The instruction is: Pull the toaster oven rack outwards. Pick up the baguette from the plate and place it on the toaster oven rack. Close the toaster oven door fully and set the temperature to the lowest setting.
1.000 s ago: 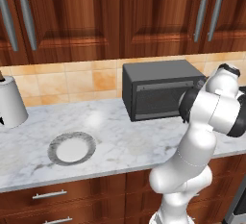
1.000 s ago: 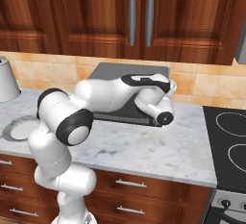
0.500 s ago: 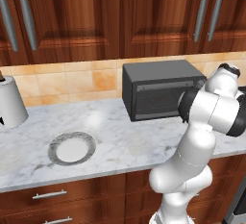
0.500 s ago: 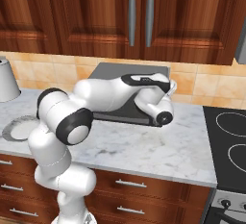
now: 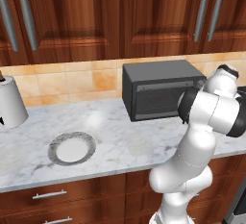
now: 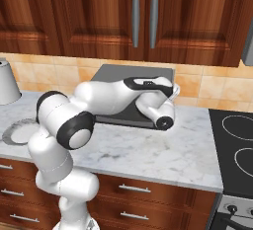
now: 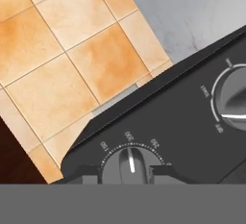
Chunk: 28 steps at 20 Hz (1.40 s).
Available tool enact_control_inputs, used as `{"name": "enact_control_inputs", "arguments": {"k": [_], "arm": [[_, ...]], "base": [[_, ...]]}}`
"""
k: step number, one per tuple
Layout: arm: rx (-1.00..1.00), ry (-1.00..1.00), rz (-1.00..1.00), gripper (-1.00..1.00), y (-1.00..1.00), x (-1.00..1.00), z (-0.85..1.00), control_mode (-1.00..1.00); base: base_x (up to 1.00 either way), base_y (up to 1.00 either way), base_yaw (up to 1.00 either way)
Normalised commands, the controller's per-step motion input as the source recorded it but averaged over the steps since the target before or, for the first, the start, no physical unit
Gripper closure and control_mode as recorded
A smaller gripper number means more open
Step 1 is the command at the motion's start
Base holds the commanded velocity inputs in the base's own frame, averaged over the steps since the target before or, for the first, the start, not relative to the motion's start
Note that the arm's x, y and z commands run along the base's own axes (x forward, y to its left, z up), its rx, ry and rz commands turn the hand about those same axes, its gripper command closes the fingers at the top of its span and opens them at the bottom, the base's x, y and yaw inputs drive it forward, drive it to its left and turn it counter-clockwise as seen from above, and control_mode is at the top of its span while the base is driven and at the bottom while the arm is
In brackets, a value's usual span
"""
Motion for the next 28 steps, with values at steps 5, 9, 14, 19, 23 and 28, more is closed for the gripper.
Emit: {"name": "enact_control_inputs", "arguments": {"k": [5, 9, 14, 19, 23, 28], "arm": [[0.00, -0.07, -0.06, 1.00, 0.00, 0.00, -0.18, -1.00], [0.00, -0.10, 0.00, 1.00, 0.00, 0.00, -0.18, -1.00], [-0.01, -0.12, 0.00, 1.00, 0.00, 0.00, -0.15, -1.00], [-0.03, -0.19, 0.00, 1.00, 0.00, 0.00, -0.09, -1.00], [-0.06, -0.24, 0.03, 1.00, 0.00, 0.00, -0.12, -1.00], [-0.13, -0.23, 0.05, 1.00, 0.00, 0.01, -0.16, -1.00]], "base": [[0.00, 0.00, 0.00], [0.00, 0.00, 0.00], [0.00, 0.00, 0.00], [0.00, 0.00, 0.00], [0.00, 0.00, 0.00], [0.00, 0.00, 0.00]]}}
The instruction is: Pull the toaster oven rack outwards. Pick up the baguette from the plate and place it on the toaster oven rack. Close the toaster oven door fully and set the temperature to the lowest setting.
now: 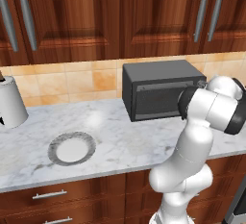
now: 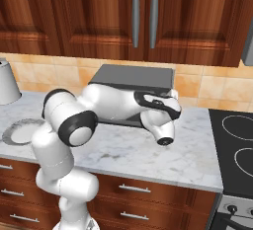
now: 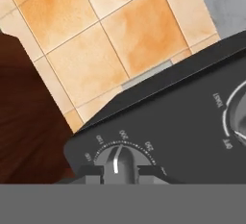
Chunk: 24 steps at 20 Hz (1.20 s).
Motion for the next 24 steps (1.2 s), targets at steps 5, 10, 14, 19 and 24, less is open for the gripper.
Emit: {"name": "enact_control_inputs", "arguments": {"k": [5, 10, 14, 19, 24], "arm": [[-0.33, -0.25, 0.12, 1.00, 0.09, 0.09, -0.15, -1.00], [-0.65, -0.25, 0.09, 1.00, 0.20, 0.15, 0.00, -1.00], [-0.89, -0.14, 0.02, 1.00, 0.12, 0.21, 0.00, -1.00], [-0.94, -0.12, 0.00, 1.00, 0.20, 0.11, 0.00, -1.00], [-0.90, -0.16, 0.00, 1.00, 0.31, 0.01, 0.00, -1.00]], "base": [[0.00, 0.00, 0.00], [0.00, 0.00, 0.00], [0.00, 0.00, 0.00], [0.00, 0.00, 0.00], [0.00, 0.00, 0.00]]}}
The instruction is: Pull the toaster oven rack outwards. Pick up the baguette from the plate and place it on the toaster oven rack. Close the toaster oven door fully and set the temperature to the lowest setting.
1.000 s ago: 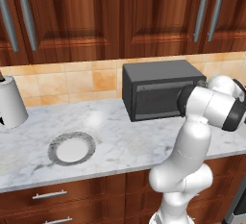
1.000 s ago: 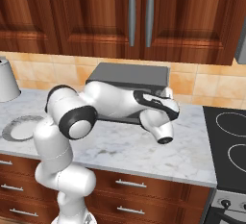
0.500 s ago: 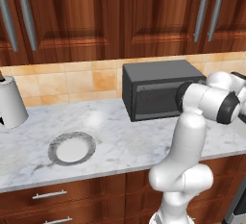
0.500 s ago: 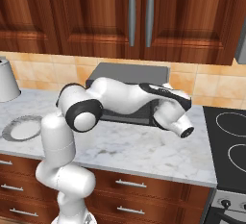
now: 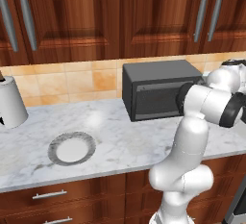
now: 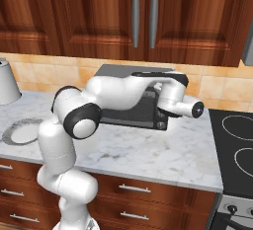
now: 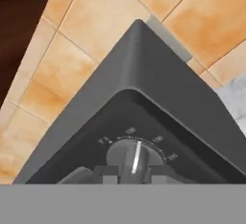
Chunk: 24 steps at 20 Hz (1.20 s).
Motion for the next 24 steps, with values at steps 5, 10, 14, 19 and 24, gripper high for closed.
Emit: {"name": "enact_control_inputs", "arguments": {"k": [5, 10, 14, 19, 24], "arm": [[-0.80, -0.20, 0.00, 1.00, 0.30, 0.00, 0.00, -1.00], [-0.66, -0.22, 0.00, 1.00, 0.16, 0.00, 0.00, -1.00], [-0.57, -0.21, 0.00, 1.00, 0.00, 0.11, 0.00, -1.00], [-0.51, -0.21, 0.00, 1.00, -0.03, 0.24, 0.00, -1.00], [-0.47, -0.20, 0.03, 1.00, -0.10, 0.32, 0.00, -1.00]], "base": [[0.00, 0.00, 0.00], [0.00, 0.00, 0.00], [0.00, 0.00, 0.00], [0.00, 0.00, 0.00], [0.00, 0.00, 0.00]]}}
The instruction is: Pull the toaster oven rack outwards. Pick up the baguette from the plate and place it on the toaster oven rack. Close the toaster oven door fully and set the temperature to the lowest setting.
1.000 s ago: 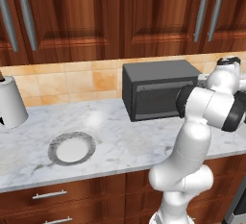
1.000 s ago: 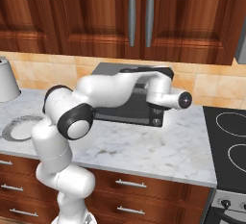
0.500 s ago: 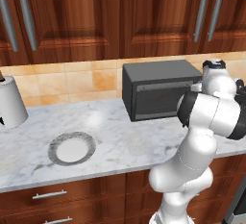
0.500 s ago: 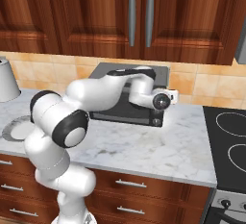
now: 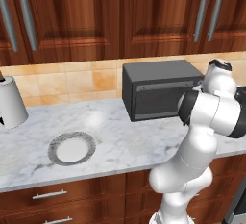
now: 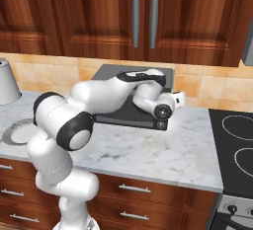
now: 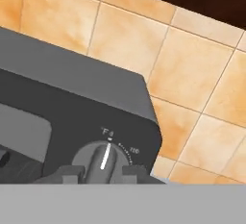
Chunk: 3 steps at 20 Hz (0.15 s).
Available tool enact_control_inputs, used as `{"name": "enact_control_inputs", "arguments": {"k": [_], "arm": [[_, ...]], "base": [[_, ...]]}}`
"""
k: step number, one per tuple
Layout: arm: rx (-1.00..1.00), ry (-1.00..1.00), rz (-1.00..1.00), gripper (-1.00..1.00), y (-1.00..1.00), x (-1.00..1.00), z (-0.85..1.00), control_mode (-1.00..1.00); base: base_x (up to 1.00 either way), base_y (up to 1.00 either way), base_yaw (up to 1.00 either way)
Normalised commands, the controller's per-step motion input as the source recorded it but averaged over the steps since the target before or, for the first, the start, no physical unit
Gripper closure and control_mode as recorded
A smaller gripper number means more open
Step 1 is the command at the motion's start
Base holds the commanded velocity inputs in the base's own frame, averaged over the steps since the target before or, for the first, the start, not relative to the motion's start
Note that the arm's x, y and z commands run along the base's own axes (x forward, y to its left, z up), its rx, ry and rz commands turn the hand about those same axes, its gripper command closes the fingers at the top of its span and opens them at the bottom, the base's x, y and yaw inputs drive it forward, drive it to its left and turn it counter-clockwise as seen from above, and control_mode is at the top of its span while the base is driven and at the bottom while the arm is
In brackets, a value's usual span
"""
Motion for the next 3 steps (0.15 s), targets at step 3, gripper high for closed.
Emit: {"name": "enact_control_inputs", "arguments": {"k": [3], "arm": [[-0.48, -0.23, 0.09, 1.00, -0.01, 0.29, 0.00, -1.00]], "base": [[0.00, 0.00, 0.00]]}}
